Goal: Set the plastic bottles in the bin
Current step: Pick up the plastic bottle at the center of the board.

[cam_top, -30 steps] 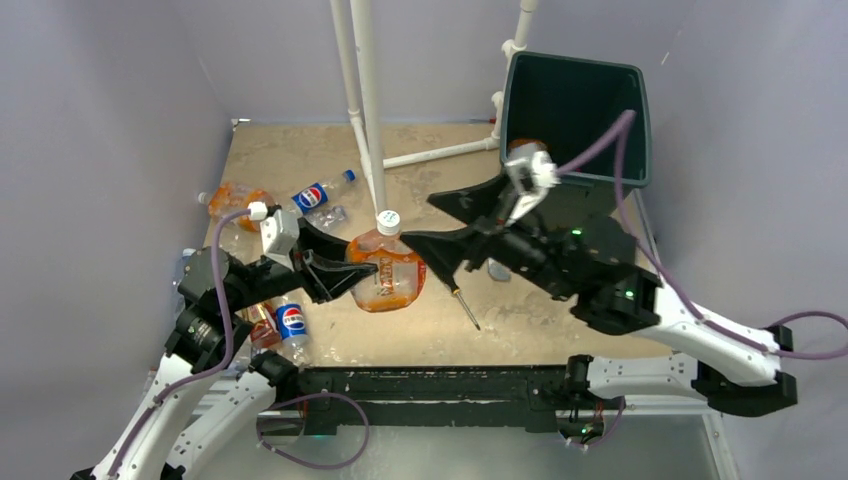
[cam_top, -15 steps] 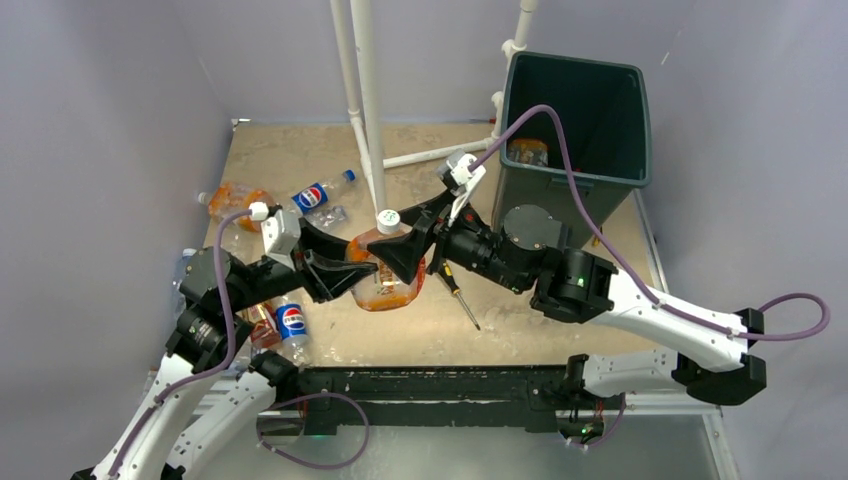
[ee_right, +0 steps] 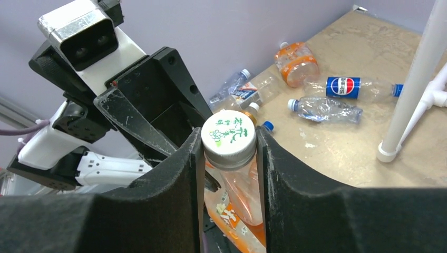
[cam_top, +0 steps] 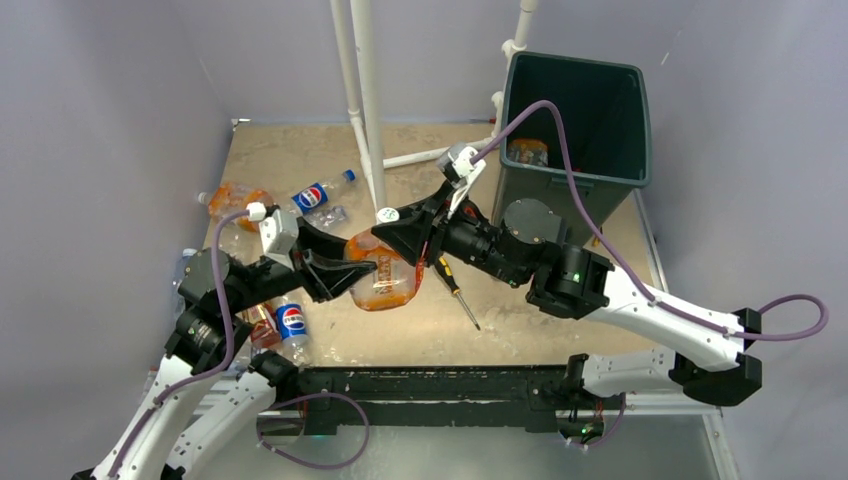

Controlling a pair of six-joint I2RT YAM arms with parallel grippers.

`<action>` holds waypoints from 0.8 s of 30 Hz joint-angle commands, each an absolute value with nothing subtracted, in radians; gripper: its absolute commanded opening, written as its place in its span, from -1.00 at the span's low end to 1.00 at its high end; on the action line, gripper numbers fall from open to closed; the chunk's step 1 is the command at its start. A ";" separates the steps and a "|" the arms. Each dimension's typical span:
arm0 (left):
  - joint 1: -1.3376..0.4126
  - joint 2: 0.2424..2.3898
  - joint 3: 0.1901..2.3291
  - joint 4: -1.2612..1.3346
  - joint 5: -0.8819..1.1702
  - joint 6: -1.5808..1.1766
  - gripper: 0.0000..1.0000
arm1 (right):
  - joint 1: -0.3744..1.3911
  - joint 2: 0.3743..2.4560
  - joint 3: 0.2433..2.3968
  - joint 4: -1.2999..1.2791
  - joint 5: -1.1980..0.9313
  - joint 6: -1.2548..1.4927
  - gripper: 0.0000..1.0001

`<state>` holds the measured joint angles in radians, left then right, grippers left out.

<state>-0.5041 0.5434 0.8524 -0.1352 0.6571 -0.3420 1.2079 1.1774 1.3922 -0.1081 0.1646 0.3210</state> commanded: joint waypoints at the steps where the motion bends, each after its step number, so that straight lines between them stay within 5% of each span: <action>1: -0.500 0.544 0.894 -0.172 0.538 -0.340 0.06 | 1.203 1.115 1.397 -0.025 0.143 0.297 -1.00; 3: -0.500 0.529 0.913 -0.216 0.392 -0.352 0.67 | 1.203 1.073 1.422 -0.060 0.203 0.251 -1.00; 6: -0.500 0.463 0.895 -0.187 0.213 -0.382 0.92 | 1.203 1.025 1.517 -0.151 0.394 0.143 -1.00; 13: -0.500 0.344 0.798 -0.099 -0.062 -0.453 0.99 | 1.203 0.990 1.546 0.114 1.008 -0.324 -1.00; 20: -0.499 0.341 0.741 -0.100 -0.169 -0.548 0.99 | 1.168 1.077 1.636 0.645 1.151 -0.821 -1.00; 22: -0.499 0.338 0.722 -0.095 -0.197 -0.592 0.98 | 1.070 1.132 1.695 0.618 1.147 -0.828 -1.00; 24: -0.500 0.336 0.705 -0.094 -0.212 -0.641 0.99 | 0.920 1.200 1.792 0.309 1.106 -0.630 -1.00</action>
<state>-0.5041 0.3359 0.7300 -0.1215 -0.1307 -0.5301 1.1023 1.0916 1.6623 0.4797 1.0836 -0.6498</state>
